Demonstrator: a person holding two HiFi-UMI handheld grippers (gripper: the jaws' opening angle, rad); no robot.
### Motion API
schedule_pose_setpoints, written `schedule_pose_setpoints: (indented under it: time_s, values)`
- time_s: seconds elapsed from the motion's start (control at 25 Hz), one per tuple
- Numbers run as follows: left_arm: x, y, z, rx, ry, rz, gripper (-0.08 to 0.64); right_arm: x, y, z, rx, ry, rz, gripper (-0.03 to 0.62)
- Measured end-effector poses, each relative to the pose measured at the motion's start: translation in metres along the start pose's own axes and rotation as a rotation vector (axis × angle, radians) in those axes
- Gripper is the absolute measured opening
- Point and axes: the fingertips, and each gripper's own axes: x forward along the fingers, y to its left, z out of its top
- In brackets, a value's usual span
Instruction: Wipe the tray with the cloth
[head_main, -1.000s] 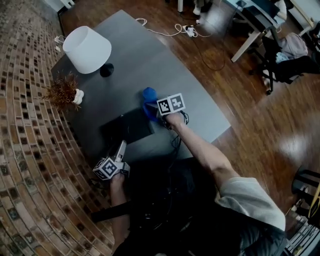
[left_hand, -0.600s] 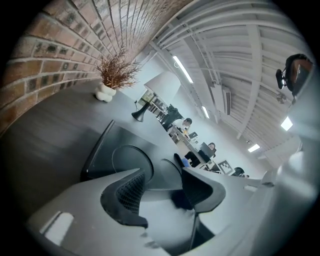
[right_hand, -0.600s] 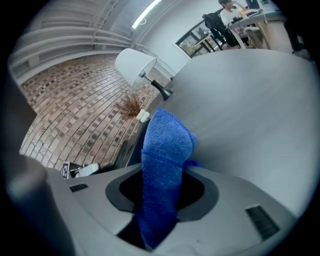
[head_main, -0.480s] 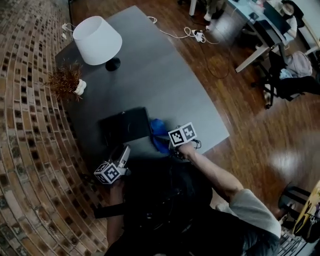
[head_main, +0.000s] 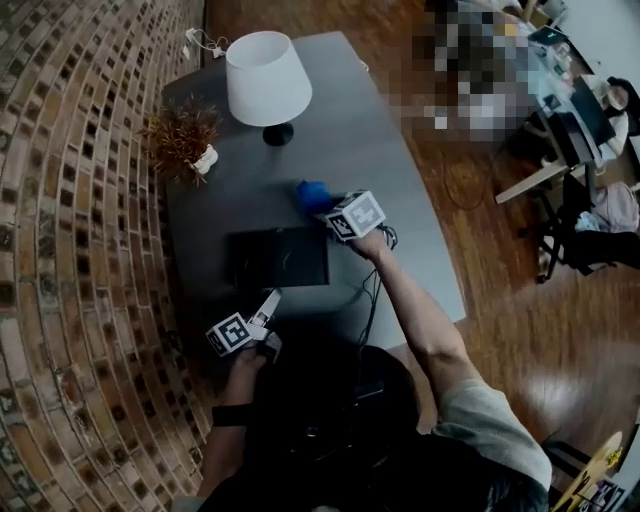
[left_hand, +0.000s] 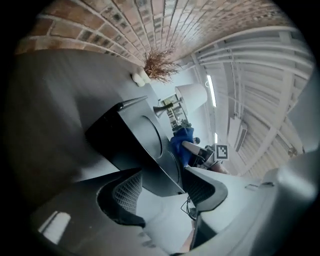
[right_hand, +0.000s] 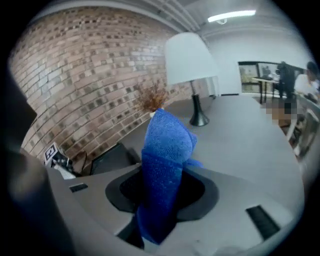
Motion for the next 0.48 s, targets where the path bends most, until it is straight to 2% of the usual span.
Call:
schedule_pose_setpoints:
  time_s: [0.08,0.16,0.24,0.32,0.44,0.48]
  values:
    - [0.002,0.008,0.005,-0.014,-0.024,0.028,0.282,0.029,0.012,-0.016,-0.067,0.146,0.075,0.147]
    - [0.002,0.011,0.005,0.0,-0.008,0.049,0.282,0.036,0.021,-0.03,-0.039,0.19,0.13,0.147]
    - [0.001,0.013,0.014,0.028,-0.004,0.051,0.296,0.029,0.028,-0.038,0.059,0.172,0.183,0.147]
    - [0.0,0.019,0.038,0.063,-0.031,0.069,0.321,0.018,0.044,-0.052,0.175,0.151,0.257,0.147]
    - [0.012,0.018,0.075,0.098,-0.022,0.066,0.347,0.0,0.089,-0.089,0.301,0.118,0.351,0.147]
    - [0.02,0.017,0.087,0.131,-0.006,0.065,0.347,-0.003,0.108,-0.101,0.34,0.099,0.369,0.147]
